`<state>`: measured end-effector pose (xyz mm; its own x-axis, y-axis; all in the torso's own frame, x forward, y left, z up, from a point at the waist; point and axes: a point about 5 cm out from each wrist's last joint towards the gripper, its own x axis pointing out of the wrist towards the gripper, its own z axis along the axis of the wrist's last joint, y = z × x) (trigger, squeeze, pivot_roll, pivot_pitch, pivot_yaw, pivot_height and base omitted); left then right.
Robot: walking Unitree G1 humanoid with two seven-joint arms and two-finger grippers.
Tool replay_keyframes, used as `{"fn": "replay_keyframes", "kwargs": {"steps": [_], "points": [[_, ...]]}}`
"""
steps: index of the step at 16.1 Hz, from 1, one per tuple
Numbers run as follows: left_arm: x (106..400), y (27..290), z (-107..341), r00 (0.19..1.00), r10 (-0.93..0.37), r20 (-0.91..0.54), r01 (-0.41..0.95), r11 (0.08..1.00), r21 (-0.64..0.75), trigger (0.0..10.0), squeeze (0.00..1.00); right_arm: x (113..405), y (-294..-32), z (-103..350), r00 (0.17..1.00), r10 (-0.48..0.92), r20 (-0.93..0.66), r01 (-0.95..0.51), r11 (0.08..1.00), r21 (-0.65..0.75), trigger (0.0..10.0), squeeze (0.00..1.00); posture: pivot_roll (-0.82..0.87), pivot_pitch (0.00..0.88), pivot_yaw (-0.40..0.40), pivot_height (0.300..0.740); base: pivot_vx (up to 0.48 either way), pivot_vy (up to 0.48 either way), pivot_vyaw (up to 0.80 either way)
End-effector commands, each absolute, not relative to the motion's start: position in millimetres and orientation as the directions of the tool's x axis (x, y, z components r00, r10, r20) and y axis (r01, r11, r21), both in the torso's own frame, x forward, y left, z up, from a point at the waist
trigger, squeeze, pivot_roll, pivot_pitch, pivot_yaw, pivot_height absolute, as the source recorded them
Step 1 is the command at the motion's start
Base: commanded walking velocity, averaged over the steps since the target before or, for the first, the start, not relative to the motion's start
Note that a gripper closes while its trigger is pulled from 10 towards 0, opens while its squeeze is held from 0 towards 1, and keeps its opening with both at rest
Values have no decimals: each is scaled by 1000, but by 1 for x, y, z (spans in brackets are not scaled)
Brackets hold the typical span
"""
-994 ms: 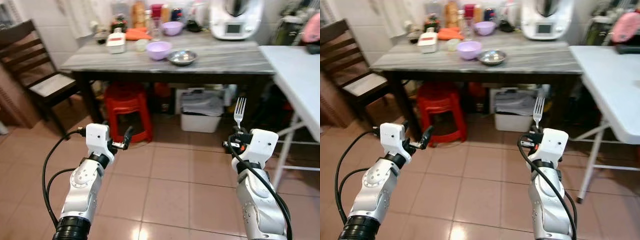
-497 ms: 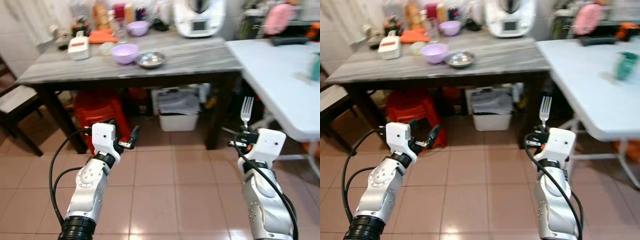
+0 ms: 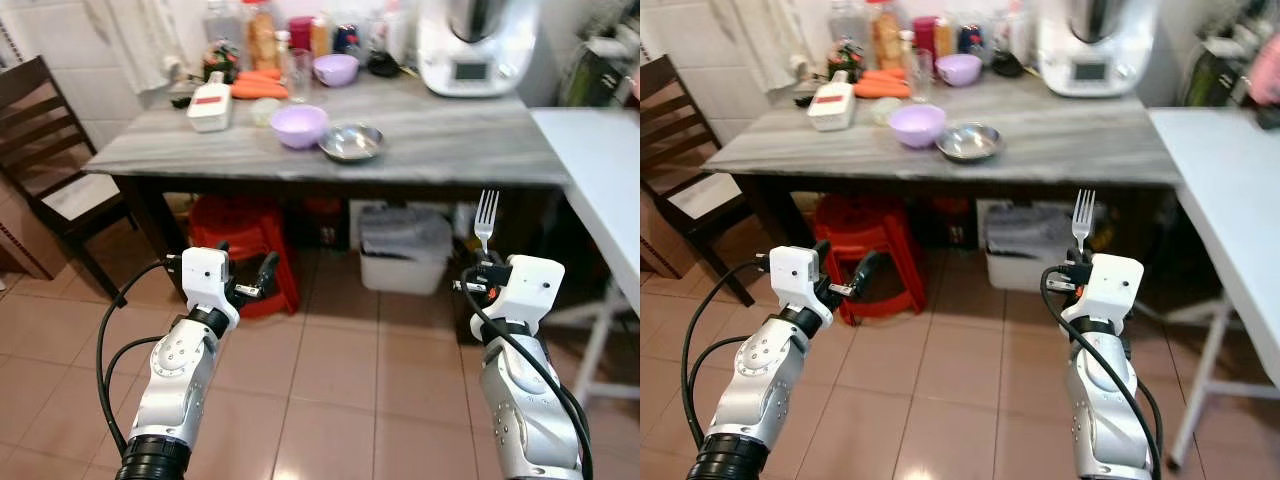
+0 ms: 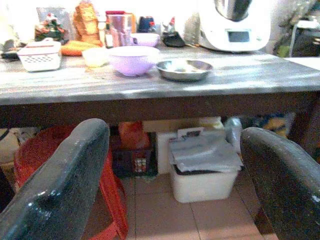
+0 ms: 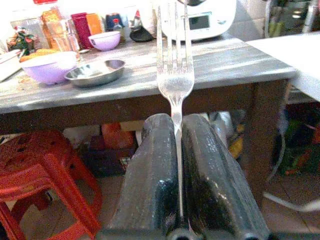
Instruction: Setting the table
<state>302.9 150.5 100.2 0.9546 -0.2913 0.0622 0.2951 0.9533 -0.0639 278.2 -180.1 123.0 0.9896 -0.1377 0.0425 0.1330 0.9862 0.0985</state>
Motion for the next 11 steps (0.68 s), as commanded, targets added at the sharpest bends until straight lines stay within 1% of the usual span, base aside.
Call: {"fn": "replay_keyframes", "kwargs": {"steps": [1,11], "points": [[303,157,101,957,-284,56,287,957,-52,10000,0,280,-173,131,990,-116,77,107,988,114,10000,0,-30,0,57,740,446,0,0],[305,151,102,952,-301,56,304,951,-57,10000,0,279,-173,133,988,-122,91,112,987,112,10000,0,-32,0,64,740,441,0,0]]}}
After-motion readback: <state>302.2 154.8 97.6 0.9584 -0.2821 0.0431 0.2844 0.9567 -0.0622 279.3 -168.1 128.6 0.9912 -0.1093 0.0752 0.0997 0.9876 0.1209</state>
